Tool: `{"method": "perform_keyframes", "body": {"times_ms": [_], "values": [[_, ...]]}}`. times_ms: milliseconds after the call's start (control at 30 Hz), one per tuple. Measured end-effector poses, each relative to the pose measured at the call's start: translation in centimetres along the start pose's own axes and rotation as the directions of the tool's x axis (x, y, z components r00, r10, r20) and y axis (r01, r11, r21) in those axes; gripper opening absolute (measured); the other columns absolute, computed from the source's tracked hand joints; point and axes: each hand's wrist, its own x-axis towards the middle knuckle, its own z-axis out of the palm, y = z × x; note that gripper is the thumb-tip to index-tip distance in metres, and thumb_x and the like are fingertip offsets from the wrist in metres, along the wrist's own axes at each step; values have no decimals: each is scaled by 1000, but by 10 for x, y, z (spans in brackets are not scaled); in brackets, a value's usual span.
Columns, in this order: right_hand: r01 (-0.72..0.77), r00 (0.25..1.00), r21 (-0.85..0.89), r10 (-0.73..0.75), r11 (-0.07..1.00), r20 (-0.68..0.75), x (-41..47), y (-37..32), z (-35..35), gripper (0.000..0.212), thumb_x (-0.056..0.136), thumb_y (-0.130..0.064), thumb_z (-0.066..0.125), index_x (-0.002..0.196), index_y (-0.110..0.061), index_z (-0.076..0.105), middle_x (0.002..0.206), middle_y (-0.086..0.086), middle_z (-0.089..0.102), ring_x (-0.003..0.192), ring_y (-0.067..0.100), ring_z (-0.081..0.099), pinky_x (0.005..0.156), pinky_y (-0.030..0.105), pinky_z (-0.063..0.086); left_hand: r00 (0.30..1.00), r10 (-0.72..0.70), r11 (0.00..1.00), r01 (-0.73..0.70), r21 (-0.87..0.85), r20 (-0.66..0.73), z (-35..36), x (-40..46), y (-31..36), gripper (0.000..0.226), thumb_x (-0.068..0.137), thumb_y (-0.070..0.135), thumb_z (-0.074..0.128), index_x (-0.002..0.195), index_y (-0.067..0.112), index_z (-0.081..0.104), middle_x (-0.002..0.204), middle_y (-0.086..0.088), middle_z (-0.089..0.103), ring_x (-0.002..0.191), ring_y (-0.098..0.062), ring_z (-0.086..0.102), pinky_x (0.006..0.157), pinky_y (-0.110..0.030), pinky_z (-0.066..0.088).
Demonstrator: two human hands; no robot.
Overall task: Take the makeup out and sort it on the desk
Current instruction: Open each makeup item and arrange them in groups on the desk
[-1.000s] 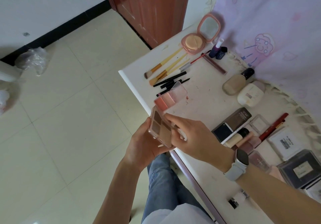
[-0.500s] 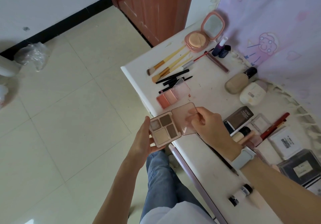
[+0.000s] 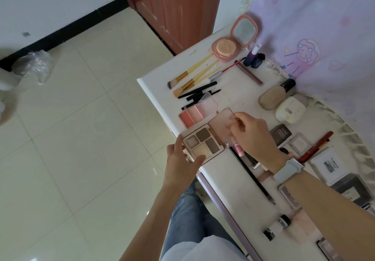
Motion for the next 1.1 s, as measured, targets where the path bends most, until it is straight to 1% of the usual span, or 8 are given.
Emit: {"method": "perform_keyframes", "body": {"times_ms": [133, 267, 433, 633, 733, 833, 933, 1100], "values": [[10, 999, -32, -11, 999, -35, 8, 0, 0, 16, 91, -6, 51, 95, 2, 63, 65, 11, 65, 55, 25, 61, 58, 34, 51, 992, 119, 959, -105, 263, -39, 7, 2, -8, 92, 75, 37, 73, 145, 20, 16, 129, -4, 32, 114, -19, 41, 85, -21, 36], [-11, 999, -24, 10, 1000, -44, 11, 3, 1, 16, 90, -5, 51, 97, 3, 63, 65, 11, 63, 56, 25, 60, 57, 28, 48, 984, 174, 903, -144, 404, -39, 6, 5, -7, 95, 76, 46, 69, 146, 18, 12, 133, -6, 27, 119, -20, 36, 80, -23, 40], [-46, 997, 2, 46, 999, -65, 15, 6, 0, 18, 91, -7, 51, 101, 2, 63, 78, 16, 69, 70, 28, 66, 69, 38, 55, 980, 196, 880, -165, 446, -25, 6, 10, 0, 95, 77, 49, 66, 146, 17, 10, 132, -6, 24, 117, -20, 35, 80, -21, 38], [-65, 993, 49, 70, 997, -98, 21, 14, -15, 19, 92, -13, 50, 98, -1, 64, 84, 10, 69, 74, 17, 62, 66, 24, 49, 978, 198, 884, -152, 442, -61, 3, 7, 7, 94, 76, 55, 63, 146, 18, 11, 133, -7, 26, 121, -21, 27, 98, -30, 35], [-23, 978, -205, -20, 979, -206, 33, 33, -33, 21, 86, -7, 56, 104, 2, 62, 96, 20, 62, 87, 35, 57, 73, 40, 48, 934, 296, 913, -214, 347, -202, 0, 5, 20, 78, 78, 45, 66, 142, 18, 30, 127, -9, 37, 116, -22, 32, 96, -34, 36], [-138, 990, -539, 102, 831, -96, 49, 54, -46, 43, 81, -24, 62, 120, -9, 55, 115, 22, 49, 102, 43, 46, 83, 49, 40, 905, 344, 911, -257, 321, -252, -2, 13, 38, 60, 82, 35, 64, 134, 13, 43, 126, -10, 42, 115, -24, 37, 94, -32, 34], [-175, 982, -661, 173, 730, -70, 54, 61, -48, 52, 77, -38, 64, 123, -18, 53, 116, 18, 45, 102, 39, 43, 85, 47, 36, 884, 379, 911, -304, 280, -274, -2, 25, 59, 47, 85, 25, 62, 128, 10, 49, 126, -11, 44, 116, -25, 40, 95, -33, 35], [-108, 990, -748, 137, 655, -23, 51, 55, -35, 37, 81, -37, 60, 110, -14, 59, 106, 14, 47, 94, 33, 47, 78, 40, 35, 862, 410, 909, -361, 209, -298, 1, 38, 87, 35, 87, 16, 57, 121, 11, 55, 126, -7, 44, 117, -21, 41, 96, -36, 41]]}}
